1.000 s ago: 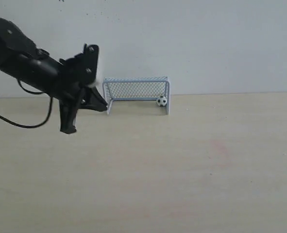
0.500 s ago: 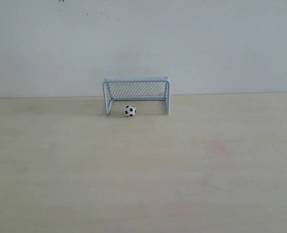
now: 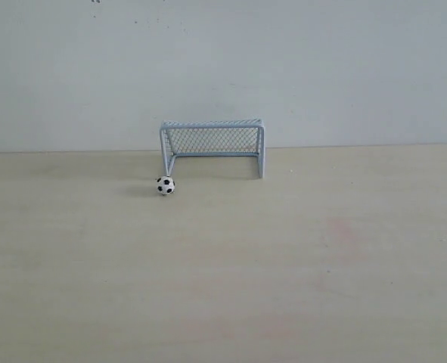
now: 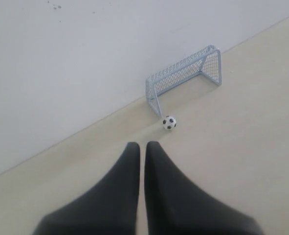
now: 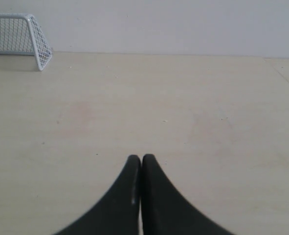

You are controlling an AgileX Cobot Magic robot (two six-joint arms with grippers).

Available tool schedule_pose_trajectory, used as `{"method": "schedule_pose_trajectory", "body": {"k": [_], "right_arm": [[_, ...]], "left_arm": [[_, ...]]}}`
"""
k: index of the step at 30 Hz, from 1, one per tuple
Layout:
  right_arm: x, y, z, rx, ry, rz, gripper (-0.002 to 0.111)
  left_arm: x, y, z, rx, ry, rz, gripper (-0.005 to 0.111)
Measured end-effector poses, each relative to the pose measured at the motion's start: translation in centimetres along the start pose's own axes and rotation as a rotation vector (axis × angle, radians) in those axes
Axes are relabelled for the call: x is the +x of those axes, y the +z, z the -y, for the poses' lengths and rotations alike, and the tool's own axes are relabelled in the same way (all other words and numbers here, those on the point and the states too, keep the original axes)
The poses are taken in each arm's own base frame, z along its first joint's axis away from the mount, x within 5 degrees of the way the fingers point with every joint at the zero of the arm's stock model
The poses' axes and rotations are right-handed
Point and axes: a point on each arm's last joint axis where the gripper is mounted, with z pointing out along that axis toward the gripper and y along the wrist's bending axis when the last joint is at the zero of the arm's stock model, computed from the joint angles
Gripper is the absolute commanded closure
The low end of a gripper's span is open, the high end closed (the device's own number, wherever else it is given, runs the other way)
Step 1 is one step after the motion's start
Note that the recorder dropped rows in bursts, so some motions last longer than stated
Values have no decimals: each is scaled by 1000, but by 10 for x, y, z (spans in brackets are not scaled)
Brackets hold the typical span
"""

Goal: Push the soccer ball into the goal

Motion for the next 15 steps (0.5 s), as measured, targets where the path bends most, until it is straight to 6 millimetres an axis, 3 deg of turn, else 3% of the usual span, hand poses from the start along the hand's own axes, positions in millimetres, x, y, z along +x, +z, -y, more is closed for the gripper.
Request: {"method": "schedule_pose_trajectory", "body": {"k": [5, 15], "right_arm": [[0, 0, 0, 0, 0, 0, 108], [0, 0, 0, 0, 0, 0, 108]], "left_arm": [[-4, -9, 7, -16, 23, 26, 102], [-4, -9, 7, -15, 20, 27, 102]]}}
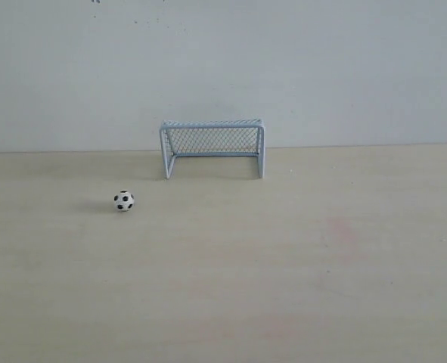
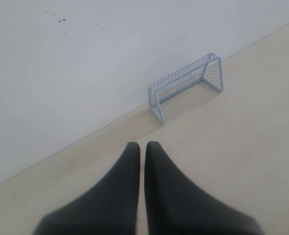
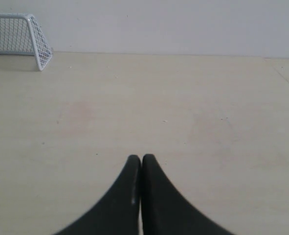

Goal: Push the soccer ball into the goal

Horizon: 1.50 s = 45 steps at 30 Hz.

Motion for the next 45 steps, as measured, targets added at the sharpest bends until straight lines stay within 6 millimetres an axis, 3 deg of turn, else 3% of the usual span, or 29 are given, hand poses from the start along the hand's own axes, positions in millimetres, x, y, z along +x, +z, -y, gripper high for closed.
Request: {"method": "schedule_pose_trajectory", "body": {"k": [7, 13, 18, 25, 33, 45], "right_arm": [[0, 0, 0, 0, 0, 0, 108], [0, 0, 0, 0, 0, 0, 108], [0, 0, 0, 0, 0, 0, 108], [0, 0, 0, 0, 0, 0, 108], [0, 0, 0, 0, 0, 0, 108], [0, 0, 0, 0, 0, 0, 108]], "left_arm": [[-3, -7, 5, -13, 13, 22, 102], [2, -14, 16, -61, -158, 157, 102], [28, -11, 26, -117, -407, 301, 102], [87, -6, 44, -204, -711, 385, 102], [114, -2, 65, -131, -680, 349, 102], [157, 7, 73, -208, -702, 251, 102]]}}
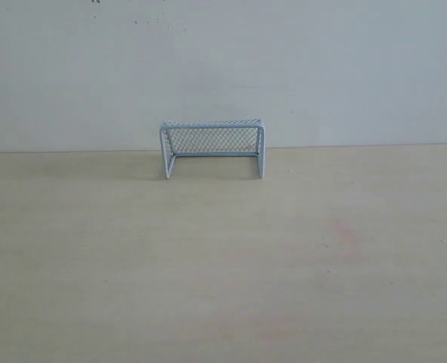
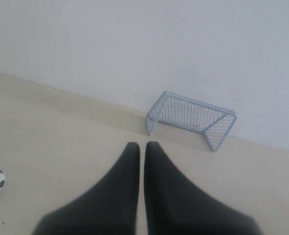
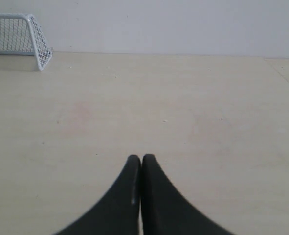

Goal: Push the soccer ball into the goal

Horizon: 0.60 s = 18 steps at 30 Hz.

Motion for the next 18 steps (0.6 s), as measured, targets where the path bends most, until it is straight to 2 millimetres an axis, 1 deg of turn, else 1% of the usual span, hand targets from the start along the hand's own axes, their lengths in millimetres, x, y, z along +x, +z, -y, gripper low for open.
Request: {"method": "schedule_pose_trajectory", "body": {"k": [5, 9, 12, 18], "right_arm": [[0, 0, 0, 0, 0, 0, 108], [0, 0, 0, 0, 0, 0, 108], [0, 0, 0, 0, 0, 0, 108], [0, 0, 0, 0, 0, 0, 108]], "left_arm": [[11, -13, -2, 28, 14, 79, 102], [18, -20, -4, 47, 22, 131, 102], [18, -23, -4, 55, 25, 161, 102], [16, -25, -3, 71, -84, 177, 102]]}}
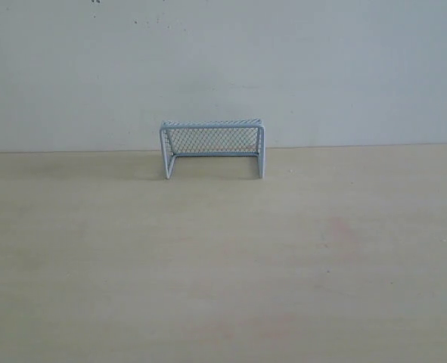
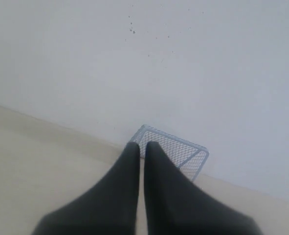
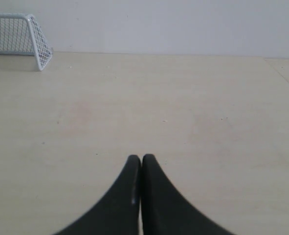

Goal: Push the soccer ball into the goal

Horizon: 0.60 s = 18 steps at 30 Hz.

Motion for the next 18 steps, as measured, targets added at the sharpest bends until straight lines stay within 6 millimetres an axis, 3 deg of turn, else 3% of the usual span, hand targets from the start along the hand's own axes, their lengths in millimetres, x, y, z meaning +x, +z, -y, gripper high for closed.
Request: {"method": "schedule_pose_trajectory", "body": {"k": [7, 11, 13, 16, 17, 18], "right_arm": [[0, 0, 0, 0, 0, 0, 108], [0, 0, 0, 0, 0, 0, 108], [0, 0, 0, 0, 0, 0, 108], [0, 0, 0, 0, 0, 0, 108], [0, 0, 0, 0, 0, 0, 108], [0, 0, 0, 0, 0, 0, 108]], "left_arm": [[0, 0, 2, 20, -164, -6, 102], [1, 0, 2, 18, -515, -16, 102], [2, 0, 1, 5, -606, -22, 102], [3, 0, -3, -37, -460, -22, 102], [3, 0, -5, -54, -326, -20, 102], [3, 0, -7, -73, -38, -36, 102]]}}
